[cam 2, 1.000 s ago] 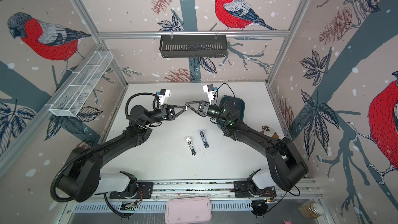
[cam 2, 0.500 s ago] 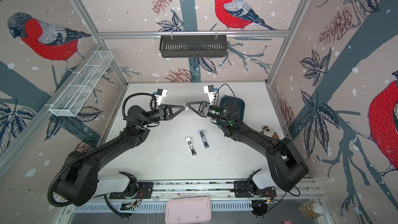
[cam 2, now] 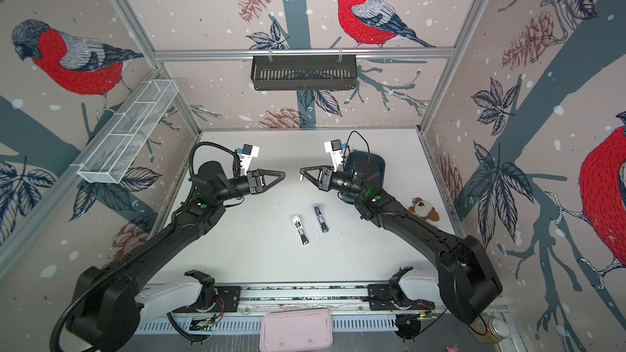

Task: Load the staples into the stapler
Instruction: 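Carry the strip with the right gripper over the light-blue stapler while the left withdraws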

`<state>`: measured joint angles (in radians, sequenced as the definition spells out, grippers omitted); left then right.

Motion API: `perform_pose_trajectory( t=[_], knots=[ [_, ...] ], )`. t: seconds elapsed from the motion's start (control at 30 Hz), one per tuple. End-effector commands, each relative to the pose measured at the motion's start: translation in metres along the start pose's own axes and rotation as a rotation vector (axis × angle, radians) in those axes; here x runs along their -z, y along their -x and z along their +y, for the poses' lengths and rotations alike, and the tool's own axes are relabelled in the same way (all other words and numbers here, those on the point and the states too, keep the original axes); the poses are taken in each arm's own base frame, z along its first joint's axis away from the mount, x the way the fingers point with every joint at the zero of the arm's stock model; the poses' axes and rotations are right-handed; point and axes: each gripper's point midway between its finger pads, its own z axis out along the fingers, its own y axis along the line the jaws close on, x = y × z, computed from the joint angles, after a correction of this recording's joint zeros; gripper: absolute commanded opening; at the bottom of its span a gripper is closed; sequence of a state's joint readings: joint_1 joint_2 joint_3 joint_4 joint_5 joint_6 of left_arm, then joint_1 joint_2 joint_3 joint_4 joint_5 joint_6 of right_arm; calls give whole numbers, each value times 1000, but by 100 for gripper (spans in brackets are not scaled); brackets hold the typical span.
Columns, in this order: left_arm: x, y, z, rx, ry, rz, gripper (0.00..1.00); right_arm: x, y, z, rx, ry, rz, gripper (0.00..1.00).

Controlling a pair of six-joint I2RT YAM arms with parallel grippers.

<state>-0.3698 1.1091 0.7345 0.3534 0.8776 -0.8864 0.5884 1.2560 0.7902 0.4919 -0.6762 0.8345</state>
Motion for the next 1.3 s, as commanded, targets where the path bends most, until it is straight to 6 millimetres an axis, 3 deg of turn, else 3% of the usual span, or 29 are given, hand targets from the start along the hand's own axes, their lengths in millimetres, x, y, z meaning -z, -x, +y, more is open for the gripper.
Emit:
perform_pose_trajectory(
  t=[0.0, 0.07, 0.1, 0.33, 0.53, 0.83, 1.27],
  knots=[
    [9, -20, 26, -54, 157, 68, 84, 8, -21, -32, 102, -205, 67, 15],
    [15, -25, 26, -102, 187, 82, 98, 13, -33, -46, 156, -314, 104, 15],
    [18, -27, 27, -127, 197, 87, 98, 16, -36, -52, 180, -366, 111, 15],
    [37, -39, 17, -309, 248, 120, 98, 28, -82, -85, 301, -587, 235, 15],
    [46, -42, 2, -349, 247, 139, 98, 40, -111, -106, 332, -684, 296, 15],
    [58, -43, -21, -476, 192, 75, 97, 45, -138, -126, 348, -761, 348, 14],
    [55, -53, -8, -476, 181, 75, 97, 38, -162, -145, 322, -795, 384, 13]
  ],
)
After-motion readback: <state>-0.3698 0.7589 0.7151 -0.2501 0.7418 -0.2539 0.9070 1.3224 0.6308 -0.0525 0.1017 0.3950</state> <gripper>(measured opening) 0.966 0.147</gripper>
